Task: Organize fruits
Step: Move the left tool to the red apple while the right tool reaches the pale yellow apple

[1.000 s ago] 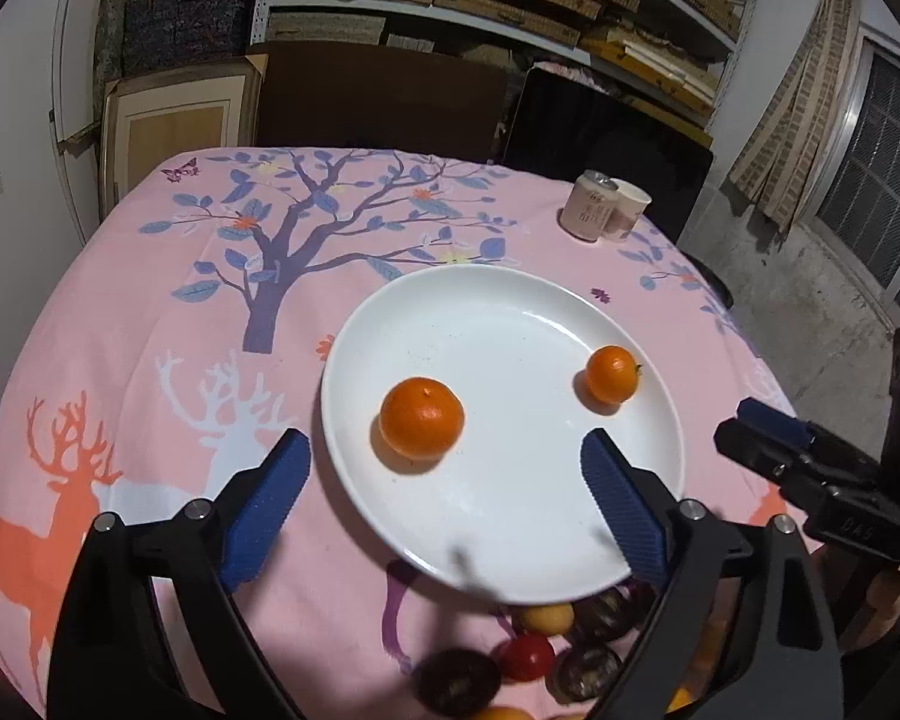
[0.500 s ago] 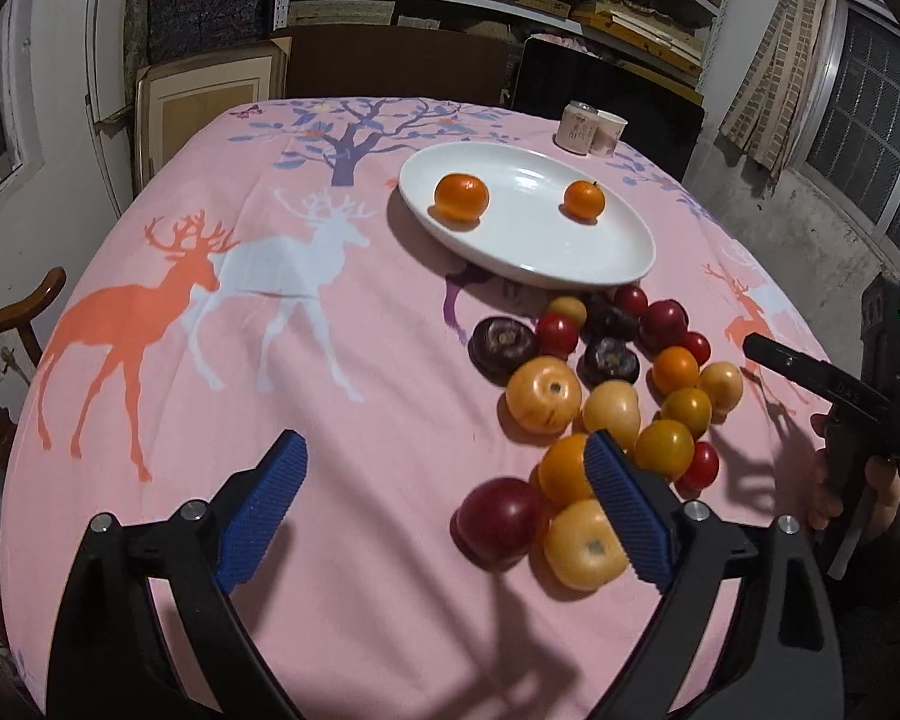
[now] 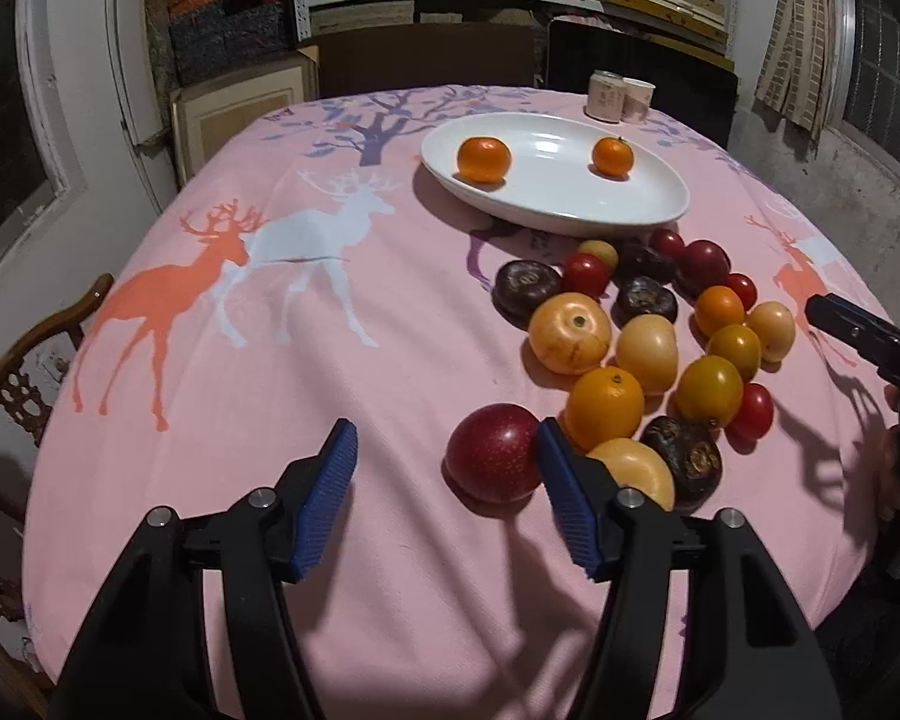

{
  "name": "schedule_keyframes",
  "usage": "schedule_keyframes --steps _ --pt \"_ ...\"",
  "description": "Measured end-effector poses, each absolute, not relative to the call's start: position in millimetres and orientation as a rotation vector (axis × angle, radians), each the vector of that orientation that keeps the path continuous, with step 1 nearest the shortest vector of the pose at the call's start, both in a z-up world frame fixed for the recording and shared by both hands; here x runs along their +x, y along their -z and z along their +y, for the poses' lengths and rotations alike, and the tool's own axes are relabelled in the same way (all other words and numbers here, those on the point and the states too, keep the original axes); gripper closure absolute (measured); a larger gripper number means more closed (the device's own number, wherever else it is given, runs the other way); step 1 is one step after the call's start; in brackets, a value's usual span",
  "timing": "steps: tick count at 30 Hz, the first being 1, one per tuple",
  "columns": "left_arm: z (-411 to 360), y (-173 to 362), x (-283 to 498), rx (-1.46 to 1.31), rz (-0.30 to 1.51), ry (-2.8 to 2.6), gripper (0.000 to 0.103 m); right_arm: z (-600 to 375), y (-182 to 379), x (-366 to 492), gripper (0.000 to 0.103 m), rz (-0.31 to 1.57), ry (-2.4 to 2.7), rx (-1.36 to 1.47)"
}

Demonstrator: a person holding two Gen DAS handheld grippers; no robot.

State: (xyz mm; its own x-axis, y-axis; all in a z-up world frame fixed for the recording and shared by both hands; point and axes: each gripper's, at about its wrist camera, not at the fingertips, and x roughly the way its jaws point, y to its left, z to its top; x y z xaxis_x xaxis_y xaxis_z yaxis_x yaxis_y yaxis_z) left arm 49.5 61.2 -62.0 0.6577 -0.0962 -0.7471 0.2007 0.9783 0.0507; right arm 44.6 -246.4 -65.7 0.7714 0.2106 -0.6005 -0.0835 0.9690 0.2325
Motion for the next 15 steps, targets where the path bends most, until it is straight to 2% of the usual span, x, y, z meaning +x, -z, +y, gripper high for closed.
schedule_keyframes --steps 3,10,13,15 --pt "58 59 49 0.196 0.806 0.117 0.042 -246 66 45 0.017 0.673 -0.161 0.198" --pt "45 68 52 0.168 0.874 0.216 0.042 -248 67 44 0.017 0.668 -0.163 0.218" --pt "59 69 58 0.039 0.942 0.268 0.047 -251 68 46 0.017 0.673 -0.168 0.237" --pt "67 70 60 -0.040 0.986 0.317 0.055 -252 69 46 0.017 0.674 -0.170 0.246"
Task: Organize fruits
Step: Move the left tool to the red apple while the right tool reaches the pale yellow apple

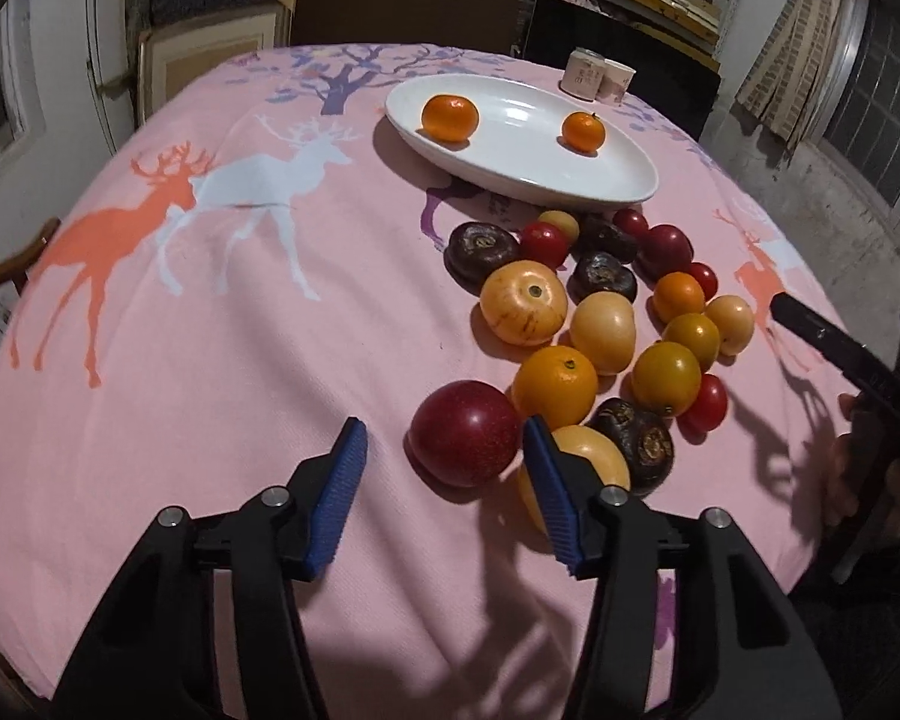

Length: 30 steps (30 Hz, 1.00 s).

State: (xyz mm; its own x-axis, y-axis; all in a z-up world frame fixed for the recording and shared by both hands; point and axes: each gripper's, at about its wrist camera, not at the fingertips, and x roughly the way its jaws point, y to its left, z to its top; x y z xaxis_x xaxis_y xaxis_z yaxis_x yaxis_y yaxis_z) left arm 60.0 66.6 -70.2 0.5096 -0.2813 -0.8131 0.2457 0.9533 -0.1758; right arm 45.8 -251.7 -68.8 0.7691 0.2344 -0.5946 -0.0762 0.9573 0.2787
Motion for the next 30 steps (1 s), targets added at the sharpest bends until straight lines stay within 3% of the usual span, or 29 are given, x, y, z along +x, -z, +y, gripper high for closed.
schedule_keyframes --steps 5,19,21,30 --pt "68 76 66 -0.110 1.024 0.355 0.059 -256 70 47 0.017 0.674 -0.174 0.271" --pt "52 82 75 -0.135 1.016 0.405 0.057 -260 71 46 0.017 0.672 -0.176 0.298" --pt "58 82 75 -0.165 1.029 0.409 0.064 -261 72 47 0.017 0.675 -0.176 0.309" --pt "77 75 75 -0.214 1.001 0.363 0.064 -260 72 46 0.017 0.671 -0.186 0.300"
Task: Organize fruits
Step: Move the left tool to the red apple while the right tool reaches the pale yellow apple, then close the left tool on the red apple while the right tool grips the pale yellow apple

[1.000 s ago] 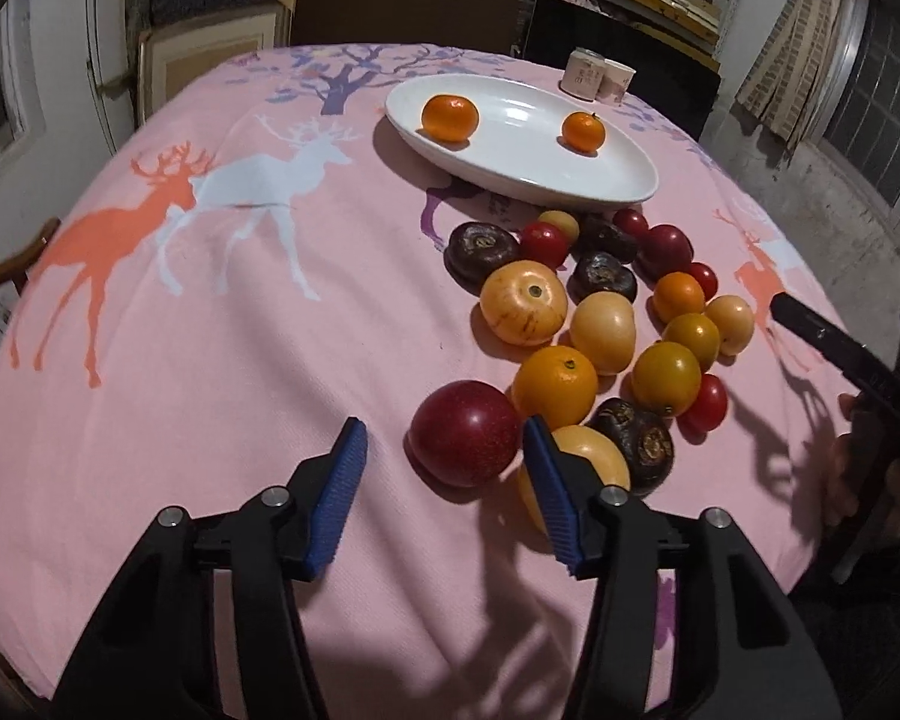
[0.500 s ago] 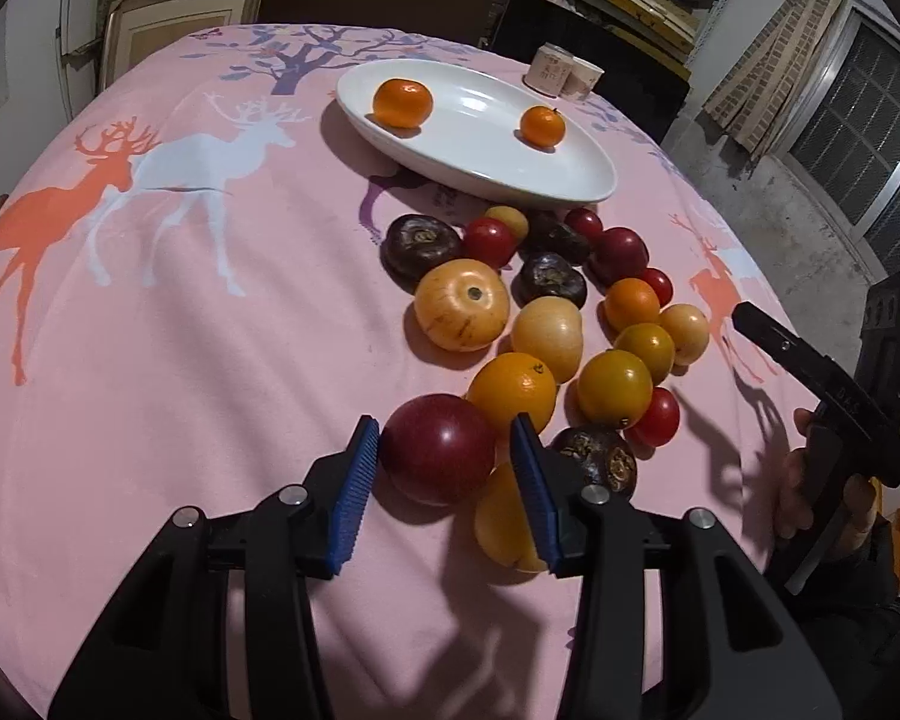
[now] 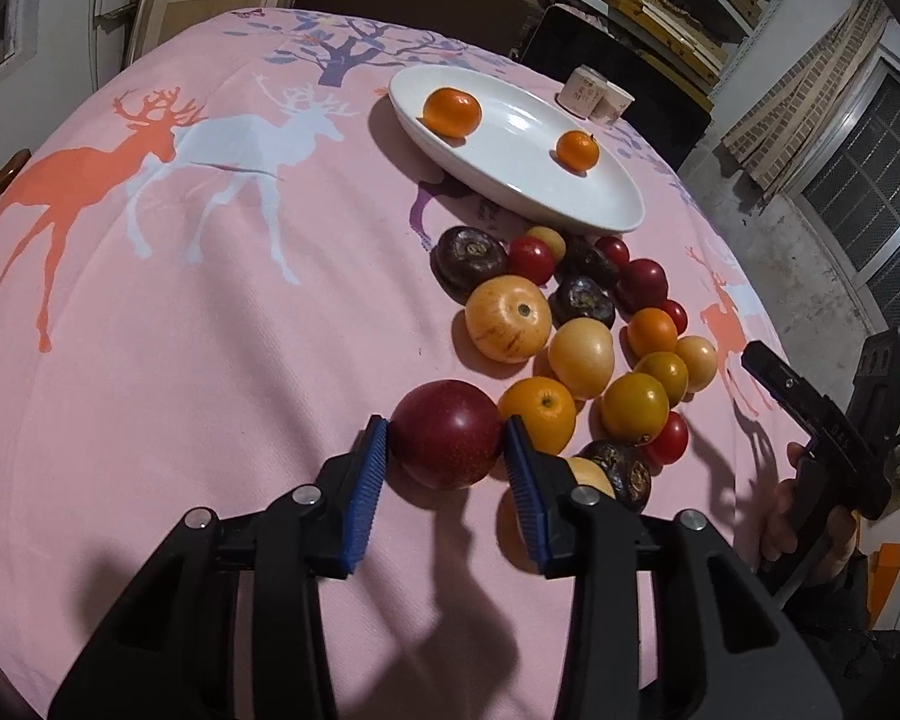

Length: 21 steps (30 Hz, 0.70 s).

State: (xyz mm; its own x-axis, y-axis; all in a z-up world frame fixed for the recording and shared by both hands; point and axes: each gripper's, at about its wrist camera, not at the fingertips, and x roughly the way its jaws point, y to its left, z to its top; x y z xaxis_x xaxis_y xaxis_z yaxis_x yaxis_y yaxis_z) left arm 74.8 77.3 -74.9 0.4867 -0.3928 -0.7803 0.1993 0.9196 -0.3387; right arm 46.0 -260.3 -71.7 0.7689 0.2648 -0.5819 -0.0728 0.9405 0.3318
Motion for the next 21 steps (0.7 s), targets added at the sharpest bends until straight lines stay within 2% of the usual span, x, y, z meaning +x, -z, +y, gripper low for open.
schedule_keyframes --steps 6,10,13,15,17,21 --pt "71 67 76 -0.035 0.931 0.238 0.064 -239 73 50 0.018 0.719 -0.184 0.179" --pt "60 78 77 0.045 0.926 0.217 0.064 -218 80 62 0.024 0.808 -0.175 0.058" --pt "52 80 74 0.111 0.897 0.197 0.064 -207 84 71 0.040 0.859 -0.175 0.014" --pt "48 87 76 0.126 0.917 0.211 0.060 -203 86 76 0.063 0.885 -0.176 -0.001" --pt "47 93 76 0.112 0.930 0.223 0.057 -204 87 77 0.064 0.885 -0.173 0.004" --pt "50 93 76 0.093 0.924 0.223 0.057 -207 88 76 0.064 0.882 -0.186 0.026"
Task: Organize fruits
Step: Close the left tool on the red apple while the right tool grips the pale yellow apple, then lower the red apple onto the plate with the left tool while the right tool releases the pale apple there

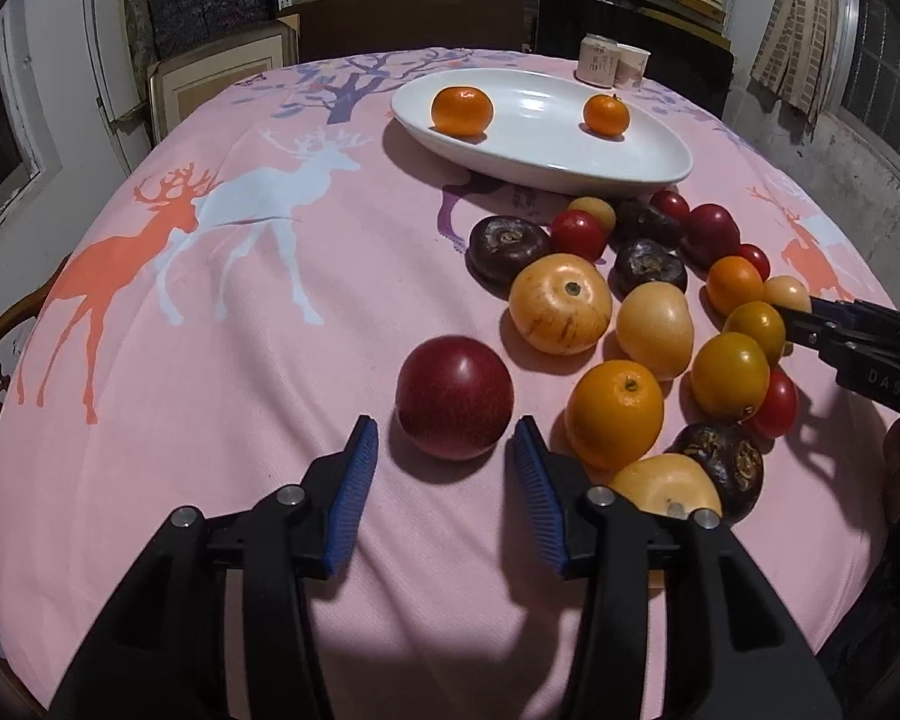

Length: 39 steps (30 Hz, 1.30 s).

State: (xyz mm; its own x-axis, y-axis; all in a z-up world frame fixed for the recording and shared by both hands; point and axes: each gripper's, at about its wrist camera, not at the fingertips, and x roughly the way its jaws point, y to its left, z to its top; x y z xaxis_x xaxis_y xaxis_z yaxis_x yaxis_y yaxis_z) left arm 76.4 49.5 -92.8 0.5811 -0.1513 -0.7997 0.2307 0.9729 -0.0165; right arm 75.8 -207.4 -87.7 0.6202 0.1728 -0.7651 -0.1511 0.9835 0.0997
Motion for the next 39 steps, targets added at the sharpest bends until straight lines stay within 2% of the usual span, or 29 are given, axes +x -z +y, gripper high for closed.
schedule_keyframes --steps 7,9,30,39 --pt "50 91 87 0.055 0.931 0.236 0.057 -210 88 75 0.064 0.879 -0.197 0.042" --pt "48 92 85 0.052 0.925 0.257 0.066 -210 88 76 0.064 0.878 -0.198 0.047" --pt "55 64 71 -0.018 0.873 0.294 0.066 -221 78 68 0.064 0.829 -0.240 0.123" --pt "33 31 119 0.013 0.845 0.337 0.066 -224 21 114 0.064 0.780 -0.264 0.127"
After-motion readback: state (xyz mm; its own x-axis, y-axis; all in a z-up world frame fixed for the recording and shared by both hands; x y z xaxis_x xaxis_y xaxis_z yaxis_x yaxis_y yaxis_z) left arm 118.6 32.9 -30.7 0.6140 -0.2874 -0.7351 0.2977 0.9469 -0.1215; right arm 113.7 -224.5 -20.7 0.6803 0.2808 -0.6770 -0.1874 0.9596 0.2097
